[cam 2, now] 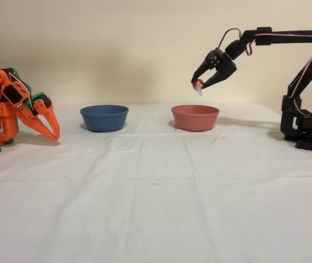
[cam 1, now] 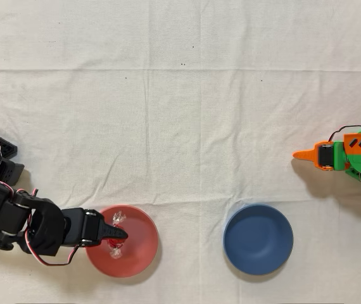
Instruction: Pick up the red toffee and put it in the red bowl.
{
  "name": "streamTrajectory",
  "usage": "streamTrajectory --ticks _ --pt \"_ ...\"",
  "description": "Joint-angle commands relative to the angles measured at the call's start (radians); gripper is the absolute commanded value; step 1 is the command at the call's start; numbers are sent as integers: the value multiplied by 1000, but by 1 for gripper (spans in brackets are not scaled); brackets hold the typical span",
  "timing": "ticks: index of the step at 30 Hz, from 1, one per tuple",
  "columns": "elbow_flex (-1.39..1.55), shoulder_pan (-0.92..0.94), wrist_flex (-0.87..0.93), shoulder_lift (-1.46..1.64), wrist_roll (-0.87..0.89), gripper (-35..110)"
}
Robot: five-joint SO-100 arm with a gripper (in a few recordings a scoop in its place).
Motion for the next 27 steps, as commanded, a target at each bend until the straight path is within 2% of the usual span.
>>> streamTrajectory --ticks 1,10,27 --pt "35 38 -61 41 -38 10" --pt "117 54 -190 -8 -67 10" --pt "71 64 -295 -141 -78 11"
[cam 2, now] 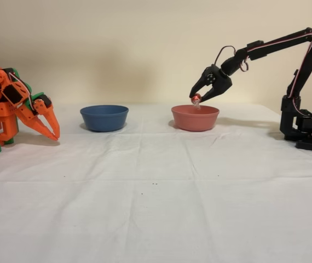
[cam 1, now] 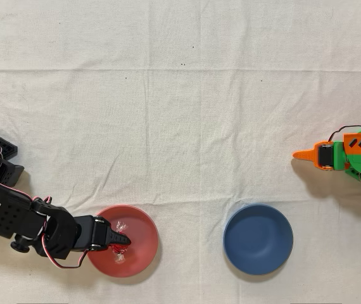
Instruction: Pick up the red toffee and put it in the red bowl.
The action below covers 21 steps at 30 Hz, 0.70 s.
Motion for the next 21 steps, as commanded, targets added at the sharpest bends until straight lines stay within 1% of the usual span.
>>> streamTrajectory --ticks 1,5,11,17,21 --pt "-60 11 -5 26 -2 11" --pt "-75 21 14 29 11 13" --pt "-80 21 28 34 14 24" --pt "-57 21 18 37 -6 34" --pt "-51 18 31 35 -61 38"
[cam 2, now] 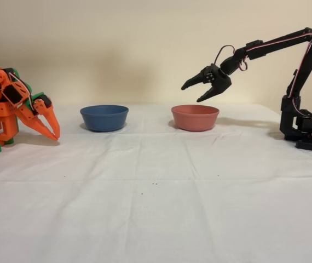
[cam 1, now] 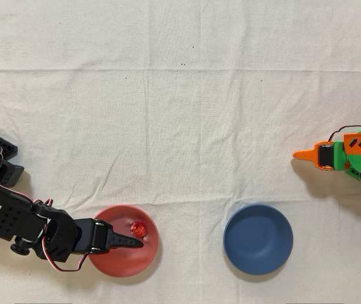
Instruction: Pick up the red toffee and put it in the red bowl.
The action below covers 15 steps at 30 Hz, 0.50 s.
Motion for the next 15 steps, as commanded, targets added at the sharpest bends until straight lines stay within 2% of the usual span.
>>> streamTrajectory --ticks 1,4,10,15 --pt "-25 3 18 38 -55 38" --pt "-31 3 29 38 -87 43" --pt "-49 11 38 51 -115 42" --pt "-78 15 66 129 -52 37"
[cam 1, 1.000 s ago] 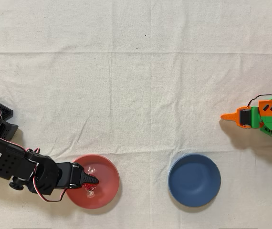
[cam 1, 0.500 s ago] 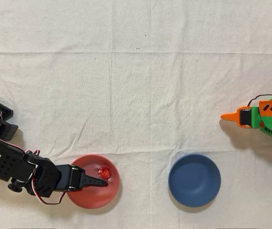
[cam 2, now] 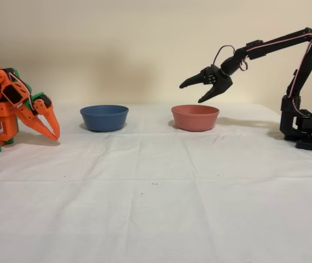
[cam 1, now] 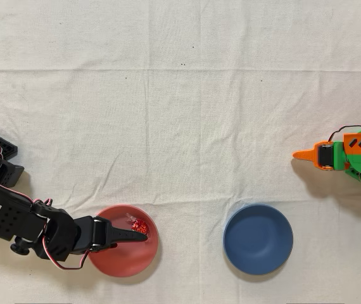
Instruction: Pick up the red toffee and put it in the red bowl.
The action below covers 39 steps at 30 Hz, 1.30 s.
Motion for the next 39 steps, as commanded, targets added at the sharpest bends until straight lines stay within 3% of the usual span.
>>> streamTrajectory --ticks 1,18,29,39 --pt "-89 15 37 124 61 35" --pt "9 -261 196 509 345 1" --pt "313 -454 192 864 446 0" --pt "586 -471 75 1104 497 0"
